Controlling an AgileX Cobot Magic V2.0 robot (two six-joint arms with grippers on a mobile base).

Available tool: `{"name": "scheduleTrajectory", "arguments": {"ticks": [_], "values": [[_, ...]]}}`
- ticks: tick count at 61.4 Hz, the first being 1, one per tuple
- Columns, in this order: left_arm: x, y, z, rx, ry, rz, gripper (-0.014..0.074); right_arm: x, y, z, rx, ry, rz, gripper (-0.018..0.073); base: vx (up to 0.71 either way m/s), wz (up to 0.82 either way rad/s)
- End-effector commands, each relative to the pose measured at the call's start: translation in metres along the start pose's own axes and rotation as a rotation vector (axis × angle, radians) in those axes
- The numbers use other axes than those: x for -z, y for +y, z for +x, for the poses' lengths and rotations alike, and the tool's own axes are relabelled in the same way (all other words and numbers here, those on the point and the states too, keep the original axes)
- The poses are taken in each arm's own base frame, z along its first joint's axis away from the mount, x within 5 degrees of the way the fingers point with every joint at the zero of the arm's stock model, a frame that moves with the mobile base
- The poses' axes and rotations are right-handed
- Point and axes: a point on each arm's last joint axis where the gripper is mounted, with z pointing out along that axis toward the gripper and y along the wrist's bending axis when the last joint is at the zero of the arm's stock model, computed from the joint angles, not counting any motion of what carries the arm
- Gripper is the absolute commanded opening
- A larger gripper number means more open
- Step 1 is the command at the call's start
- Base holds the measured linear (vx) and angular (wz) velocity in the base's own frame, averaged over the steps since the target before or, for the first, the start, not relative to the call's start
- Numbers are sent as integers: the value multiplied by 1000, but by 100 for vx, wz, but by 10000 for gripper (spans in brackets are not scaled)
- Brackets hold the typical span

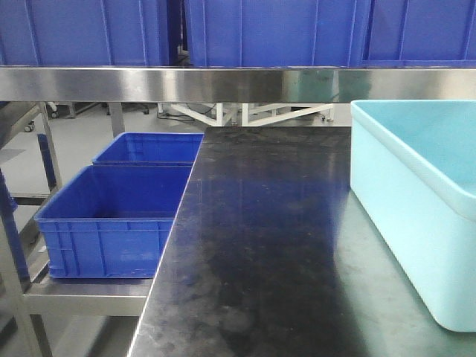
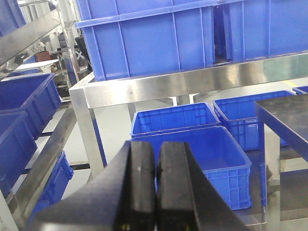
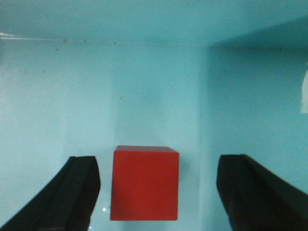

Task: Pick red cube and place on left shelf
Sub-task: 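Close the right gripper around the red cube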

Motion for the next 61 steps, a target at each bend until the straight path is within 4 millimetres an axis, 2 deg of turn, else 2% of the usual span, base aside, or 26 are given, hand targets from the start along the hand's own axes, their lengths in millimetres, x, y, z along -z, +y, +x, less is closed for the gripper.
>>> {"name": "scheduleTrajectory", "arguments": {"ticks": [1,50,61], "values": [[-1,0,0,4,-60,-9,106,12,-3,-16,7,-106,9,606,0,0],[-1,0,0,4,-60,-9,106,-4,-2,-15,10,-74,5,601,0,0],[-1,0,0,4,-60,-9,106,-5,-2,-16,10,-83,4,519,0,0]]}}
